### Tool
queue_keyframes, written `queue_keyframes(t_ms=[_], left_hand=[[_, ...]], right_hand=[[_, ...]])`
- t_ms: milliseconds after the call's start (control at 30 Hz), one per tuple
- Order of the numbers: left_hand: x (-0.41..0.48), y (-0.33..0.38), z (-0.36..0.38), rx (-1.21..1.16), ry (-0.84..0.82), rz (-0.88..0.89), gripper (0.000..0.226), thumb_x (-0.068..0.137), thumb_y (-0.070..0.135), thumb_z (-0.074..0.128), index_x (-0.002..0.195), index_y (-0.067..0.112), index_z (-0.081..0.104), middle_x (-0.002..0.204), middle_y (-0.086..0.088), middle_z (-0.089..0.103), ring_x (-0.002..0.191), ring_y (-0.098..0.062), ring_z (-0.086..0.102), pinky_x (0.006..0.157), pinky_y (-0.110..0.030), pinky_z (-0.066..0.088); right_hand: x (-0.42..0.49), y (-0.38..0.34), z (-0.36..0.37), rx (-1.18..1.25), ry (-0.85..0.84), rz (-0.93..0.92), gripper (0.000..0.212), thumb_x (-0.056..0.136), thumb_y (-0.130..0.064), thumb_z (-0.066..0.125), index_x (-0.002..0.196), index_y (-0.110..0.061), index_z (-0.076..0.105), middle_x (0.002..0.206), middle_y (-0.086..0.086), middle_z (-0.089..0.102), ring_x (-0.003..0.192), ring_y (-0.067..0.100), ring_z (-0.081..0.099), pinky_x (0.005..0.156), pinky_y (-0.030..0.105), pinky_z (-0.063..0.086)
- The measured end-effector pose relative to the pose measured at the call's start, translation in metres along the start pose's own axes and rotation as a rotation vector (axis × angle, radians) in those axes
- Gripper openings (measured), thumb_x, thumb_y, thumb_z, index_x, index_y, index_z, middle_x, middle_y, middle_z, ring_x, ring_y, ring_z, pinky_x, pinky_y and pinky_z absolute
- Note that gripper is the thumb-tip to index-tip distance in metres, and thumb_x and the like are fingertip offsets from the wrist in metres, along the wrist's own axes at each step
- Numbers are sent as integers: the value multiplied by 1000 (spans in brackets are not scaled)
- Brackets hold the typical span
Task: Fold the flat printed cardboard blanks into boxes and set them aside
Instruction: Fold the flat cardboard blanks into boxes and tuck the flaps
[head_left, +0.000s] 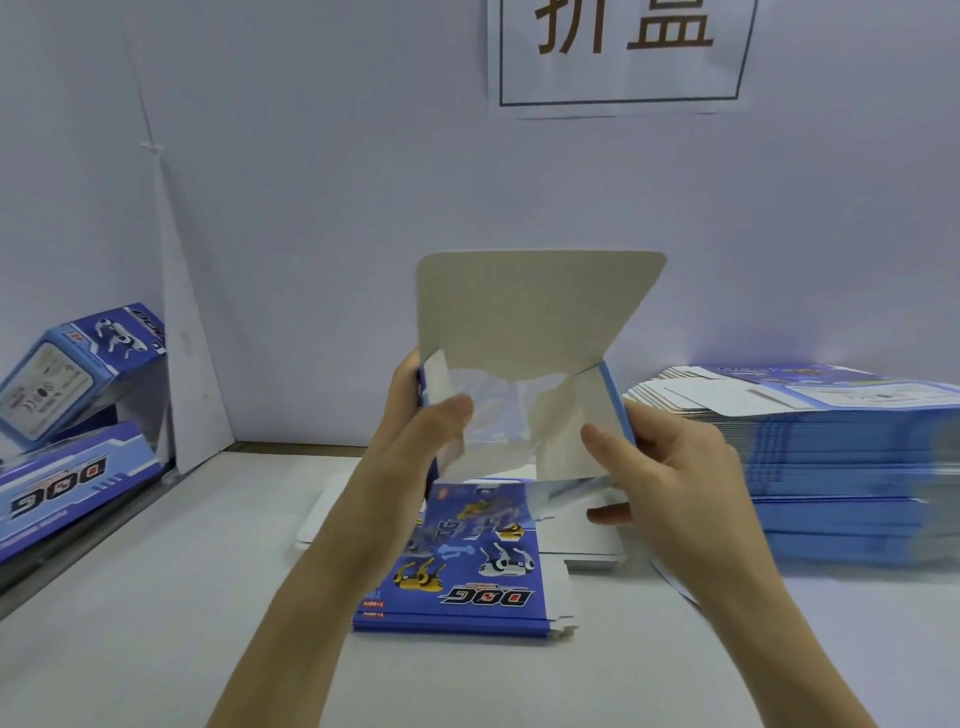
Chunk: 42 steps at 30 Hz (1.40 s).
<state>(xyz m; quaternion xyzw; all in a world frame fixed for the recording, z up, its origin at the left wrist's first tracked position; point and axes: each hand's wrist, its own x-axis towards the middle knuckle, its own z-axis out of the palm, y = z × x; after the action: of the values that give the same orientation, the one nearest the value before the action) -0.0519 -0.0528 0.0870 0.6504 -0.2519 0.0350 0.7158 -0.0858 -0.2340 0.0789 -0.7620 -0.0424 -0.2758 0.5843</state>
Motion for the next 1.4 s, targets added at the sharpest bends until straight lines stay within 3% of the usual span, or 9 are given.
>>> queue_keyframes(t_ms=[167, 333, 467, 667, 867, 1067, 1167, 1267, 1400], left_hand=[[2, -6, 2, 280, 250, 128, 49, 82, -8, 40, 97, 37, 53, 73, 22, 57, 58, 1, 44, 53, -6, 36], [1, -5, 5, 450, 223, 223, 33, 98, 5, 42, 90, 36, 50, 61, 23, 51, 56, -1, 40, 56, -6, 35], [0, -7, 12, 680, 270, 254, 47, 93, -8, 35, 83, 37, 41, 57, 28, 51, 52, 0, 46, 48, -8, 35], [-2, -4, 20, 704, 346, 309, 35, 94, 0, 41, 111, 28, 54, 66, 23, 52, 58, 2, 48, 53, -5, 37], [-5, -4, 23, 836, 217, 259, 50, 95, -6, 37, 144, 8, 39, 64, 11, 40, 62, 10, 48, 54, -5, 36], [-6, -5, 23, 750, 206, 225, 53, 96, 3, 42, 147, 13, 32, 87, 16, 53, 76, 11, 51, 65, -3, 39], [-7, -7, 23, 828, 172, 251, 66, 93, -8, 37, 153, 14, 21, 83, 1, 55, 73, 3, 54, 65, -9, 40], [-5, -10, 20, 905, 160, 282, 71, 91, -12, 38, 153, 13, 15, 128, -19, 56, 99, -25, 59, 83, -24, 38], [-3, -10, 11, 773, 151, 339, 59, 98, 14, 45, 152, 24, 22, 133, 4, 57, 98, 7, 56, 85, -6, 42]], right_hand=[[-3, -2, 9, -158, 31, -111, 26, 92, -19, 60, 77, -38, 69, 76, -6, 68, 72, 30, 62, 62, 51, 58], [-1, 0, 5, -95, 75, -55, 21, 90, -34, 62, 107, -25, 71, 79, -14, 70, 71, 2, 65, 53, 32, 60], [0, 3, 6, -297, 149, -105, 20, 95, -16, 54, 76, -17, 60, 65, -3, 59, 66, 27, 60, 64, 50, 58], [1, 0, 5, -193, 169, -11, 17, 90, -18, 59, 103, -22, 69, 87, -9, 71, 78, 12, 68, 68, 45, 60], [4, 4, -1, -281, 150, 38, 16, 94, -8, 48, 90, -12, 63, 81, 1, 66, 63, 16, 63, 58, 45, 59], [4, 3, -1, -171, 148, 127, 43, 94, -32, 60, 136, -25, 52, 106, -2, 71, 95, 19, 67, 83, 51, 56], [5, 5, -1, -252, 162, 62, 20, 97, -17, 54, 114, -18, 65, 89, -2, 71, 78, 17, 66, 74, 49, 58], [6, 7, 0, -282, 176, 28, 14, 95, -11, 53, 98, -17, 65, 84, -1, 70, 74, 17, 65, 70, 47, 58], [7, 8, -3, -134, 128, 128, 36, 93, -34, 60, 128, -27, 52, 64, -10, 64, 58, 9, 63, 51, 28, 56]])
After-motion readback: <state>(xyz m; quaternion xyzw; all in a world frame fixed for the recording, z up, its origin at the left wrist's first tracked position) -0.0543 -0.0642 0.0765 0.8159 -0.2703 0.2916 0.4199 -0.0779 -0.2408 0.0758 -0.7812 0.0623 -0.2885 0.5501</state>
